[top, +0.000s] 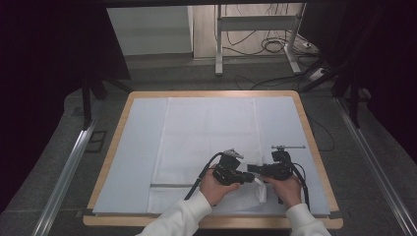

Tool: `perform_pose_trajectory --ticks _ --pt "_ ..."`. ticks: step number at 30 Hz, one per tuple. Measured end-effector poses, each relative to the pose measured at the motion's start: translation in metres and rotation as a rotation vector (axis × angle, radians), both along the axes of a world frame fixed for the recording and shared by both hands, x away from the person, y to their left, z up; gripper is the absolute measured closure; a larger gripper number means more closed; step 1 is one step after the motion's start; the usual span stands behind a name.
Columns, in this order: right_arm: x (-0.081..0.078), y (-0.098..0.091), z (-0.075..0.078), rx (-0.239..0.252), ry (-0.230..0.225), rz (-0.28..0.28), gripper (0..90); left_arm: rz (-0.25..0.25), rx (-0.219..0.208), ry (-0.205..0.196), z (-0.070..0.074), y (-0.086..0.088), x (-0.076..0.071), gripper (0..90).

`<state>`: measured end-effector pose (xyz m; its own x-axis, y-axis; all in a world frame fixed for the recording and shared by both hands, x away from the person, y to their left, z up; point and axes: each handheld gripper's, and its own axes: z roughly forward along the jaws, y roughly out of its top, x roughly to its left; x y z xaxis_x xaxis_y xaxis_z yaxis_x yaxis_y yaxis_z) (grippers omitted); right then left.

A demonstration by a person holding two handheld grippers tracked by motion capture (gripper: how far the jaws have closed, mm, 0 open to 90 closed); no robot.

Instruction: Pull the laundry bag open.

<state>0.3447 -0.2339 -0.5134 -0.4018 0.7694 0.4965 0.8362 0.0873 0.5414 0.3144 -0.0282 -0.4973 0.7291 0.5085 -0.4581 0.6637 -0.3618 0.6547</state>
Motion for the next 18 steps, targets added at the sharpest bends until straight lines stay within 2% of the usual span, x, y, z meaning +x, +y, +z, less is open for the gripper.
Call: perform_pose_trajectory --ticks 3,8,18 --pt "0.001 0.000 -0.001 0.013 0.013 0.023 68.7 0.002 0.000 0.003 -0.001 0.000 0.000 86.8" --pt "0.000 -0.001 0.000 0.029 0.020 0.048 87.2 0.002 0.002 0.006 -0.003 -0.001 0.000 86.8" --pt "-0.001 -0.002 0.003 0.014 0.014 0.088 88.2 0.007 0.002 0.027 -0.013 0.000 0.003 86.9"
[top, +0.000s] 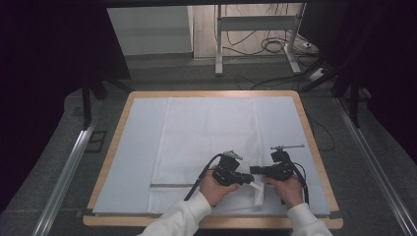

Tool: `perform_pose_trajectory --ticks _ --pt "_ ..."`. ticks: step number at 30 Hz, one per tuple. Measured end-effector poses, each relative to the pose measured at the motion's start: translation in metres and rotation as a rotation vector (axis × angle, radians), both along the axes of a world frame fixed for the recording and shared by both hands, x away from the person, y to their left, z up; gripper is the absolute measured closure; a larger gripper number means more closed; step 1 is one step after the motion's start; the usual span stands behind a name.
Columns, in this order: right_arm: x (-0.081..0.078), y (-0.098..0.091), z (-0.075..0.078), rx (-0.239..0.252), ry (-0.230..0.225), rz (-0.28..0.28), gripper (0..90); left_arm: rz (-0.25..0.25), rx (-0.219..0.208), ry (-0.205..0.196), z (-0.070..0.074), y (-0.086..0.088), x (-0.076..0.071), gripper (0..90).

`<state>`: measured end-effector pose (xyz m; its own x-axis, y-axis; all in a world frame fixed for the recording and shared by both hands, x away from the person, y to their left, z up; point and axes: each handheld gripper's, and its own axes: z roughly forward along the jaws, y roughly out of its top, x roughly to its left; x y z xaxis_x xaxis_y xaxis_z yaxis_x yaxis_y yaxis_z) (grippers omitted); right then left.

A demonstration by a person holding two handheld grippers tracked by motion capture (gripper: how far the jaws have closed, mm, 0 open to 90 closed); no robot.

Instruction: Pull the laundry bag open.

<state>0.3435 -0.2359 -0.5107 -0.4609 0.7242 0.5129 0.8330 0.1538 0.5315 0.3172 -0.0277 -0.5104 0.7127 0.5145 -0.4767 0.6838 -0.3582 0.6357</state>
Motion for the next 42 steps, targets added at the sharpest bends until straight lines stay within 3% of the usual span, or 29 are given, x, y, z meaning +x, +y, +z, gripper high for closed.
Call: perform_pose_trajectory --ticks 24,42 --pt "-0.005 -0.001 0.001 0.000 -0.021 -0.001 88.3 0.007 0.009 -0.011 -0.006 0.006 -0.001 87.0" --pt "-0.007 -0.002 0.001 -0.003 -0.020 0.001 88.4 0.008 0.009 0.004 -0.012 0.006 0.002 87.1"
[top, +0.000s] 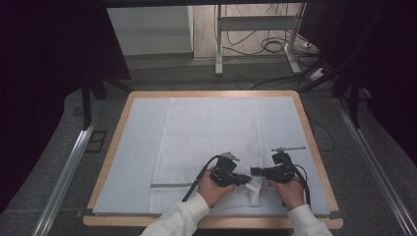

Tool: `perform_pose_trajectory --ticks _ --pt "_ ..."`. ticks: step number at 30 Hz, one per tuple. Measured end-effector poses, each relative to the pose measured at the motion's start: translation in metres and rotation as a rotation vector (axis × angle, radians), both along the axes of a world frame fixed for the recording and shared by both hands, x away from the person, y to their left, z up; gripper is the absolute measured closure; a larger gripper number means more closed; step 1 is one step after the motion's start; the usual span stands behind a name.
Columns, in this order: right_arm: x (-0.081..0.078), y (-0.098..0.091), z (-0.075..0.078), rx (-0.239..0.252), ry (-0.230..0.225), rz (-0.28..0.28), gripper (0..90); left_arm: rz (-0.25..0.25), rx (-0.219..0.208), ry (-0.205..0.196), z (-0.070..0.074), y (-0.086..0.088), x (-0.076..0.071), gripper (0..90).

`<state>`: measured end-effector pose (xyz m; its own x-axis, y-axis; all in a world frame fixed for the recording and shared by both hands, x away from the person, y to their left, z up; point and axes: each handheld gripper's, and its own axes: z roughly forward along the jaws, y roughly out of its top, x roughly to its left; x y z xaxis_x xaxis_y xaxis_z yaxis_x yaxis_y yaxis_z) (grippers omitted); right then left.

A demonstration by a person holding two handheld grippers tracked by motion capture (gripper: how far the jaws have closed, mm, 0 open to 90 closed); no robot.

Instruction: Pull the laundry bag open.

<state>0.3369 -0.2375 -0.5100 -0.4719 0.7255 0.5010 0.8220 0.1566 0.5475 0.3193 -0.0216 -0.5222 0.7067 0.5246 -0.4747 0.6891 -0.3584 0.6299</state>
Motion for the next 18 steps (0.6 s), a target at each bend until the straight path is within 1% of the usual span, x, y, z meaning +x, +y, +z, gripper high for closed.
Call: perform_pose_trajectory --ticks 3,4,5,6,10,12,13,14,16,18 --pt "0.000 0.000 0.000 -0.002 0.003 0.004 88.4 0.006 0.019 0.001 -0.004 0.001 0.002 87.1" --pt "0.000 0.000 0.000 -0.002 0.003 0.004 88.4 0.006 0.019 0.001 -0.004 0.001 0.002 87.1" --pt "0.000 -0.001 0.000 -0.001 0.003 0.004 88.5 0.009 0.008 0.016 -0.005 0.003 0.003 87.1" --pt "0.000 -0.001 0.000 -0.001 0.003 0.004 88.5 0.009 0.006 0.022 -0.006 0.005 0.004 87.1" --pt "0.000 -0.001 0.000 0.005 0.003 0.009 88.5 0.013 0.005 0.014 -0.005 0.007 0.002 87.1" --pt "0.000 -0.001 0.000 0.001 0.002 0.009 88.5 0.015 0.018 0.003 -0.005 0.008 0.001 87.1" --pt "0.000 -0.002 0.000 0.000 0.002 0.009 88.4 0.016 0.023 0.004 -0.005 0.009 0.002 87.1" --pt "0.000 -0.002 0.000 -0.002 0.002 0.008 88.5 0.015 0.014 0.013 -0.006 0.010 0.002 87.1" --pt "0.000 -0.003 -0.001 0.001 0.004 0.008 88.5 0.018 0.033 0.001 -0.005 0.012 0.001 87.1" --pt "0.000 -0.003 0.000 0.005 0.005 0.010 88.5 0.021 0.038 -0.005 -0.005 0.014 0.000 87.1"
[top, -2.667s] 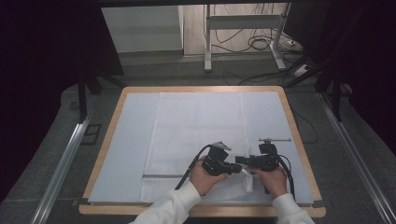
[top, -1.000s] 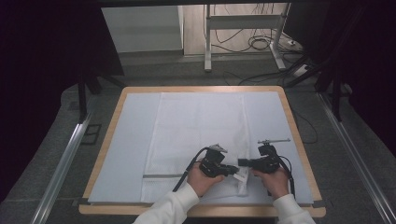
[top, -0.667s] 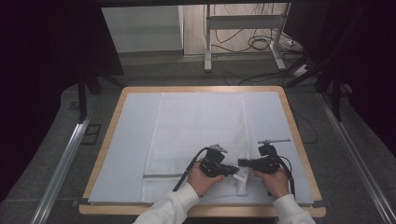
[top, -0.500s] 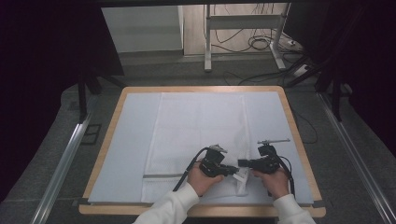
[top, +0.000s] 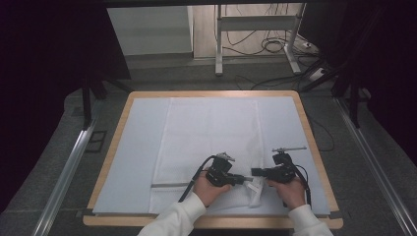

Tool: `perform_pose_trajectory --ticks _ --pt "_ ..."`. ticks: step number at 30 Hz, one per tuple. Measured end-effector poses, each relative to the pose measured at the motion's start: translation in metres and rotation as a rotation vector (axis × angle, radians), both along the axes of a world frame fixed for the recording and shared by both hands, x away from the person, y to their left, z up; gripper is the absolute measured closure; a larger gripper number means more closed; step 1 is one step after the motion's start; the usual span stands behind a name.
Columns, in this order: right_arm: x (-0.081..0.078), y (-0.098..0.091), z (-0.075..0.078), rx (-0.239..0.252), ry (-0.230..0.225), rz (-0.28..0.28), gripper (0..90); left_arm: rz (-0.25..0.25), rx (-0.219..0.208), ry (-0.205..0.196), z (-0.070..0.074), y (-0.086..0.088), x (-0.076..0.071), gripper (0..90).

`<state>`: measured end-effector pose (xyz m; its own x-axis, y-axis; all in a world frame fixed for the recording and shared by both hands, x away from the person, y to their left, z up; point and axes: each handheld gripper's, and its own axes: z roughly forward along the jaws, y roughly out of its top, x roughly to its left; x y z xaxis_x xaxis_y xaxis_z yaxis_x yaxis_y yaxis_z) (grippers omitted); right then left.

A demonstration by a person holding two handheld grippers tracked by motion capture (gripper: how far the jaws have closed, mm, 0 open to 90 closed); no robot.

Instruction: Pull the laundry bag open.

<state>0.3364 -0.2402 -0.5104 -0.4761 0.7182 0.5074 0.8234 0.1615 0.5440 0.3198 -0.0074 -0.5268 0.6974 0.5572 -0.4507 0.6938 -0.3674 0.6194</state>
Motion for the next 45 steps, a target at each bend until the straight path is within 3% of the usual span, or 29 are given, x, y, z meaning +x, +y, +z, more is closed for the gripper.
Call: perform_pose_trajectory --ticks 5,16,36,45 --pt "0.000 -0.001 0.001 -0.001 -0.006 -0.001 88.5 0.000 0.014 -0.012 -0.001 0.006 -0.001 87.1" --pt "-0.001 -0.001 0.000 -0.001 -0.010 0.004 88.4 0.010 0.003 0.015 -0.002 0.014 0.001 87.1" --pt "-0.002 -0.002 0.001 0.003 -0.009 0.006 88.4 0.012 0.010 0.013 -0.001 0.024 -0.001 87.1" --pt "-0.002 -0.003 0.001 0.001 -0.010 0.006 88.5 0.021 0.000 0.033 -0.004 0.040 -0.001 87.0"
